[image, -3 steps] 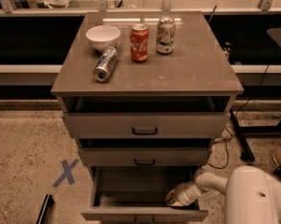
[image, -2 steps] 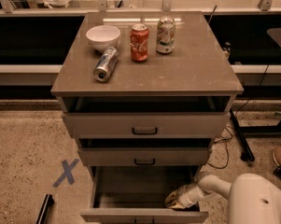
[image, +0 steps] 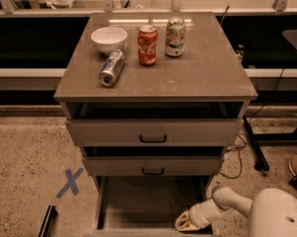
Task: Open bottom drawer
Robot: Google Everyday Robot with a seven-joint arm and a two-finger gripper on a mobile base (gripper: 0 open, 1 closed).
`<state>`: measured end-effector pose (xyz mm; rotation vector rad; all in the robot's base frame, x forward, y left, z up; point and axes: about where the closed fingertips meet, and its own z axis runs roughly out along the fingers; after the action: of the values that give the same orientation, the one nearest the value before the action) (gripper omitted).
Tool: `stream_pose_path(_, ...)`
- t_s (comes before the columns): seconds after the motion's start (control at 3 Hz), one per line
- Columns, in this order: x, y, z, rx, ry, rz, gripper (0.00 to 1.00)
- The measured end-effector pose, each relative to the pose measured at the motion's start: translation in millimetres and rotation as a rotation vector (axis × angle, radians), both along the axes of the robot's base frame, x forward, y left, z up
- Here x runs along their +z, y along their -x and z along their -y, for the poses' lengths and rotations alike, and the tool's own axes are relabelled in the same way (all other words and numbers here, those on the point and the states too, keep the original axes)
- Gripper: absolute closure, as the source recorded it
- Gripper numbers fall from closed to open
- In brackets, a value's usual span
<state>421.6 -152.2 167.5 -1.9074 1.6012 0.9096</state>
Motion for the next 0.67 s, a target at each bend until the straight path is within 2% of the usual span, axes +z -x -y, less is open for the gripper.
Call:
stream_pose_path(0.33, 11.8, 27.7, 1.7, 0.044, -0.012, -0.055, 1.00)
stream_pose_path(0.67, 19.6, 49.5, 2.1, 0.060, -0.028, -0.107, 1.00)
